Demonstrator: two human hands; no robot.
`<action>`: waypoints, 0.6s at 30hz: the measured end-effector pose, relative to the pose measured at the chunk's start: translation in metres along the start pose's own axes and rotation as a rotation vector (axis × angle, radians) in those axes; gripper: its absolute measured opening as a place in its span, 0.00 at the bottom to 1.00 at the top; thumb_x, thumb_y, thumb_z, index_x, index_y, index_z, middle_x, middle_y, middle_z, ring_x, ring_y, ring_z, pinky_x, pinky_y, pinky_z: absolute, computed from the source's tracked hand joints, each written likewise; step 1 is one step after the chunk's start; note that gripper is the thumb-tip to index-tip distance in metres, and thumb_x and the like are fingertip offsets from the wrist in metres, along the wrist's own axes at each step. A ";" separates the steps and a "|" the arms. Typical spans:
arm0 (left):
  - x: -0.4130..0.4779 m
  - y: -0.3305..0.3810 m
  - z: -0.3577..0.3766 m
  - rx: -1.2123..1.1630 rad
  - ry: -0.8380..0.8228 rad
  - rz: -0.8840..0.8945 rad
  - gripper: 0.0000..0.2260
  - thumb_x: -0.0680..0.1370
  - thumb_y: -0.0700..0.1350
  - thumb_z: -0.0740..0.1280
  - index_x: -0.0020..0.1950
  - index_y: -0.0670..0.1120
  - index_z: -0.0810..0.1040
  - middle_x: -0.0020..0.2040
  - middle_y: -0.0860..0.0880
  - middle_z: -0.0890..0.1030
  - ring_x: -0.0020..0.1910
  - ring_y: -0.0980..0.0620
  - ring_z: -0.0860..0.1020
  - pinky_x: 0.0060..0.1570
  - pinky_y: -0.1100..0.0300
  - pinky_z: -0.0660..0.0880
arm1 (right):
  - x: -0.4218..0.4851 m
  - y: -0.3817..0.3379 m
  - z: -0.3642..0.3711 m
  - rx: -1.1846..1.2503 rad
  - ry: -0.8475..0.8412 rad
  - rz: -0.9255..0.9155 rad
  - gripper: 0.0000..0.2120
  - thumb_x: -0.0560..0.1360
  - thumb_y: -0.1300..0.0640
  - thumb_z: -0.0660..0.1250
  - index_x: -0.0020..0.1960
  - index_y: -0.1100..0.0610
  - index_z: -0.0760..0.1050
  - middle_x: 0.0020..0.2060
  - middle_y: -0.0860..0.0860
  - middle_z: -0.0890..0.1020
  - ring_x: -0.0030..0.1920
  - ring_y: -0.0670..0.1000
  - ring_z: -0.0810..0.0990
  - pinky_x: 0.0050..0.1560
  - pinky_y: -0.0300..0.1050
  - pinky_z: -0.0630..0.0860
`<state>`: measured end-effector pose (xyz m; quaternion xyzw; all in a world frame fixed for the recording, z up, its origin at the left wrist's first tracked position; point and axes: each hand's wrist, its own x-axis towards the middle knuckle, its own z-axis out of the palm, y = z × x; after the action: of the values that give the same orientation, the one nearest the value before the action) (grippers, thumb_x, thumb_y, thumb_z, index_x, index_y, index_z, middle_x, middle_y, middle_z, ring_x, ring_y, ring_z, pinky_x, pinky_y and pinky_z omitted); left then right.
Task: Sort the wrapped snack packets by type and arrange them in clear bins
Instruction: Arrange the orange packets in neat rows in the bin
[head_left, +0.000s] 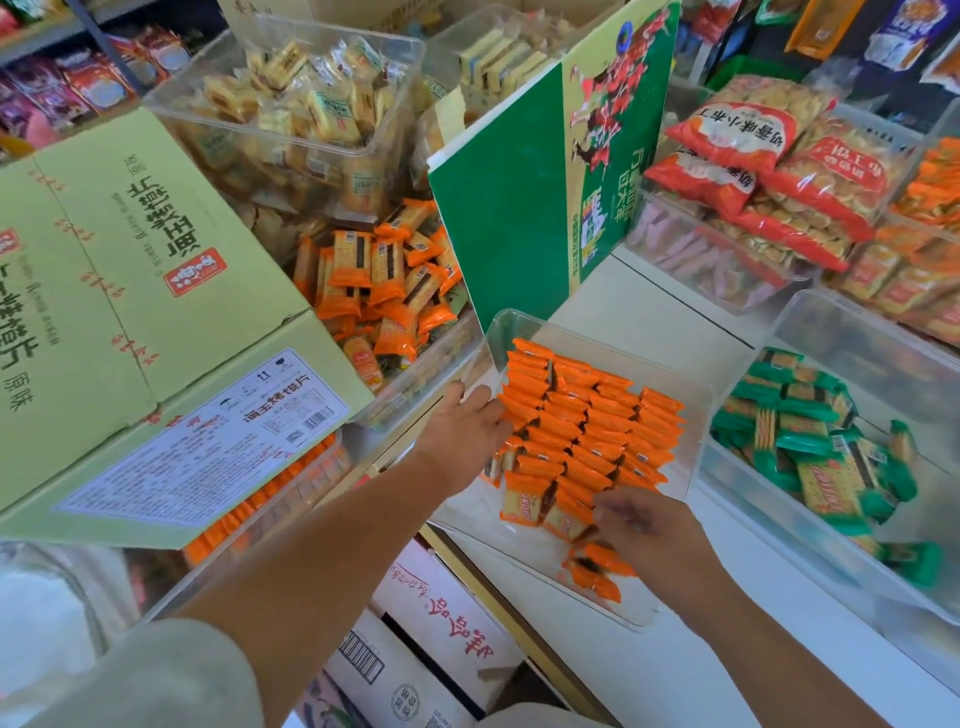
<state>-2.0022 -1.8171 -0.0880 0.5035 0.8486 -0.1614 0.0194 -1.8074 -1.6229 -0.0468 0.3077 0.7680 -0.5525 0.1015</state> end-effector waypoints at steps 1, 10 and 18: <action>0.000 0.002 0.001 -0.009 0.035 -0.018 0.18 0.71 0.43 0.74 0.59 0.49 0.77 0.54 0.48 0.77 0.56 0.43 0.71 0.60 0.45 0.66 | -0.002 0.002 -0.001 0.020 0.003 -0.003 0.06 0.79 0.56 0.70 0.51 0.46 0.84 0.44 0.41 0.85 0.49 0.44 0.82 0.51 0.43 0.79; -0.024 0.065 -0.026 -0.718 -0.085 -0.034 0.04 0.79 0.47 0.68 0.48 0.49 0.81 0.44 0.54 0.80 0.43 0.52 0.78 0.43 0.55 0.77 | -0.026 0.024 -0.022 -0.257 0.194 -0.150 0.07 0.75 0.54 0.75 0.50 0.43 0.83 0.44 0.39 0.84 0.47 0.41 0.80 0.42 0.34 0.74; -0.006 0.132 -0.031 -1.020 -0.285 -0.154 0.16 0.68 0.53 0.80 0.45 0.48 0.77 0.43 0.50 0.81 0.42 0.48 0.79 0.39 0.56 0.75 | -0.002 0.043 -0.022 -0.852 0.145 -0.385 0.15 0.60 0.52 0.85 0.42 0.48 0.83 0.42 0.45 0.81 0.47 0.54 0.80 0.46 0.51 0.79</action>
<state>-1.8818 -1.7552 -0.0904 0.3396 0.8427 0.2037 0.3649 -1.7766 -1.5950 -0.0720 0.1287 0.9744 -0.1741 0.0605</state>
